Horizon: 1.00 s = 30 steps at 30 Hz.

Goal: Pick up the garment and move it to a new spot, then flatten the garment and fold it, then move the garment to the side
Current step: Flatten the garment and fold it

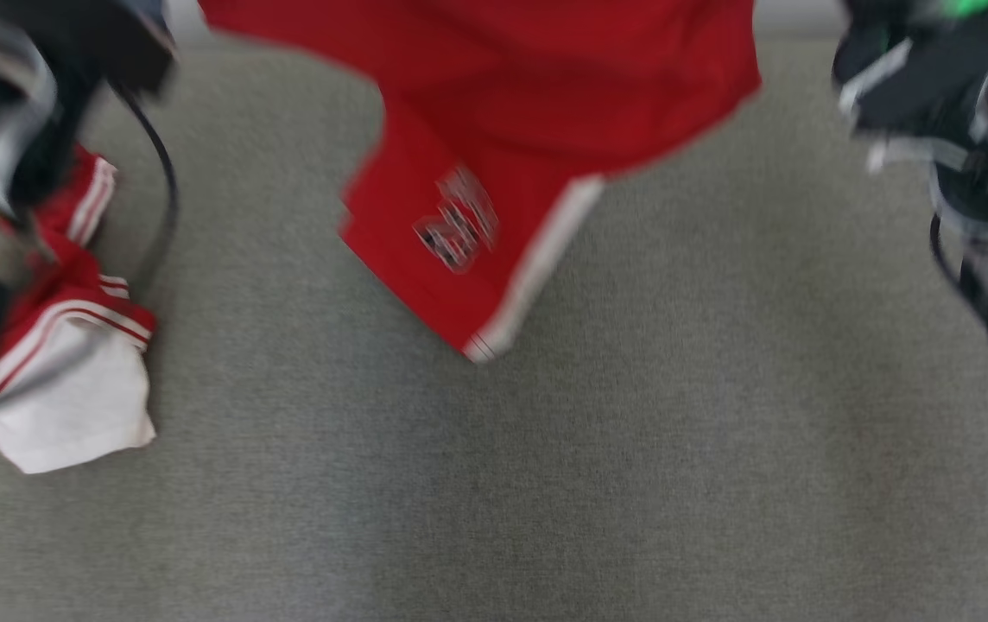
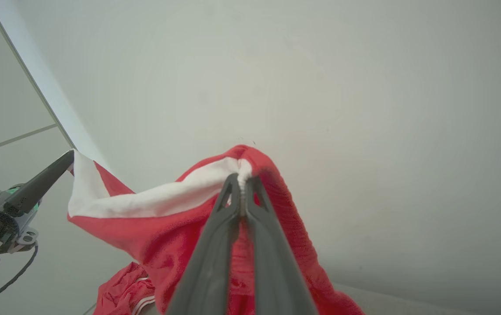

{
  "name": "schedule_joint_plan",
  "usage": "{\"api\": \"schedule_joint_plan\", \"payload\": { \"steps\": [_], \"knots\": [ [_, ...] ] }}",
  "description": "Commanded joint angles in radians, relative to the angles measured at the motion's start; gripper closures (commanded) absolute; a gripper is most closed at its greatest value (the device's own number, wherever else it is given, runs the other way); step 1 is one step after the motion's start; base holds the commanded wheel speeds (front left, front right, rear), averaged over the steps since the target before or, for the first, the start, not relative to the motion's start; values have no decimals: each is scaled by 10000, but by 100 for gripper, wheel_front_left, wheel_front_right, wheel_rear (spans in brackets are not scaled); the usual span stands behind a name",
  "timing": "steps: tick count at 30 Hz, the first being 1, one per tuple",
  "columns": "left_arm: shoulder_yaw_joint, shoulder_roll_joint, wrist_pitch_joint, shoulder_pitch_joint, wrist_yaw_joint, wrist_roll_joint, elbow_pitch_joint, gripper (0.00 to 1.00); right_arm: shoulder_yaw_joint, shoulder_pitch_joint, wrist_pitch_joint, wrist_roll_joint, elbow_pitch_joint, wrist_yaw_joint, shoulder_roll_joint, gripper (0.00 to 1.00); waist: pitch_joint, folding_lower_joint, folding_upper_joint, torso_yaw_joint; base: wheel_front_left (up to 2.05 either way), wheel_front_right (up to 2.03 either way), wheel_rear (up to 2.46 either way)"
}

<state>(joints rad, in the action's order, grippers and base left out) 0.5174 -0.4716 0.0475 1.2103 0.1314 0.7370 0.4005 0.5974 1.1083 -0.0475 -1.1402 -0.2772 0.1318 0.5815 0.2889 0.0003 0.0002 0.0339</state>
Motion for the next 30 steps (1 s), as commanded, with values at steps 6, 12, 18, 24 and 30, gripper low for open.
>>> {"api": "schedule_joint_plan", "payload": {
  "steps": [6,12,18,24,30],
  "knots": [
    [178,-9,-165,2949,-17,312,1205,100,-19,2654,-339,-39,-933,-24,-408,100,2530,-3,-2,-933,0,0,0],
    [539,178,153,5435,-16,308,2374,100,71,4797,-398,-31,-1904,-23,-624,100,3103,-3,-2,-1247,0,0,0],
    [1194,207,596,6671,-17,557,3245,100,599,5962,-248,150,-2486,-24,-553,100,3444,-3,-2,-1381,0,0,0],
    [1938,151,1315,6490,-17,1142,3424,100,1414,5762,79,-26,-2248,-24,-97,100,3546,-3,-2,-1279,0,0,0],
    [2431,-369,1984,4551,-17,1975,2220,100,2423,3931,660,-572,-931,-24,1004,100,3034,-3,-2,-1078,0,0,0]
  ]
}}
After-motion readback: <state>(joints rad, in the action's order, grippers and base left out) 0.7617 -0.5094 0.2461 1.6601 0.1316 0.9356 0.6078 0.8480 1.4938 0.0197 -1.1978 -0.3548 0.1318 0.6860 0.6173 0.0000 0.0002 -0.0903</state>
